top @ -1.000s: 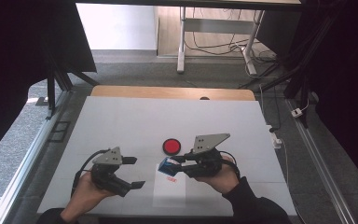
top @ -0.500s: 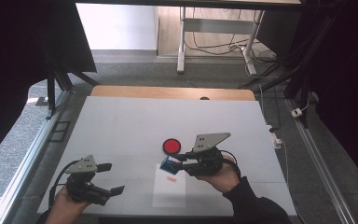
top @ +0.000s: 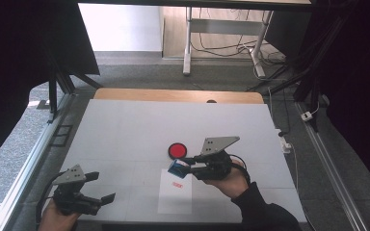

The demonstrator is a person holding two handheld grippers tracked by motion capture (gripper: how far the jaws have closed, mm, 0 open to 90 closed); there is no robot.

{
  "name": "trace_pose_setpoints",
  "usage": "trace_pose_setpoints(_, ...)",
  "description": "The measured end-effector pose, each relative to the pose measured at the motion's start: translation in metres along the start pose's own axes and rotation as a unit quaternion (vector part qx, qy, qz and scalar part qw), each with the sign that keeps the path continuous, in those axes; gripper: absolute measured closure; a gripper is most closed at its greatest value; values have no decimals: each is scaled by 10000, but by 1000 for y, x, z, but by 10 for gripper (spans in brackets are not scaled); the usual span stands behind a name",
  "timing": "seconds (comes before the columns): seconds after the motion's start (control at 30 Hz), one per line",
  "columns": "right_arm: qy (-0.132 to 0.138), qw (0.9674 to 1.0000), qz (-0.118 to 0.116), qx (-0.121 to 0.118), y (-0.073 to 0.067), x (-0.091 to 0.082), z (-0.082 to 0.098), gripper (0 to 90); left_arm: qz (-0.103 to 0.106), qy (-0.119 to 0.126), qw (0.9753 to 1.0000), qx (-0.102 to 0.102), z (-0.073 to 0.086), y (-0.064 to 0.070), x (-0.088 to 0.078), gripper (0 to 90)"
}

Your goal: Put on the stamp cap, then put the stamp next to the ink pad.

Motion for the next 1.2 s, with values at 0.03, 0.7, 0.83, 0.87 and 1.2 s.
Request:
trace_pose_setpoints(0.03, -20, 10000, 26, 18, 1, 0, 1, 713, -10, 18, 10000, 2, 0, 0, 0, 0)
trace_pose_setpoints(0.7, -394, 9966, 648, 326, 23, -15, 22, 713, -652, -335, 9972, 172, 1, 2, 5, 3)
trace_pose_setpoints(0.83, -488, 9947, 803, 406, 29, -21, 29, 713, -636, -407, 9970, 194, 1, 2, 6, 11)
trace_pose_setpoints(0.87, -498, 9943, 846, 421, 30, -22, 30, 713, -631, -417, 9970, 192, 1, 2, 6, 11)
trace_pose_setpoints(1.2, -689, 9874, 1253, 673, 46, -35, 47, 713, -573, -456, 9971, 196, 1, 1, 7, 19)
Point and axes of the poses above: each handheld gripper's, and its own axes: x roughly forward along the jaws, z roughly out of its underside, y roughly to its right, the point moved 2 cm from there along x, roughly forward along the jaws, and after that the axes turned 11 degrees about -x, right-handed, at the moved point
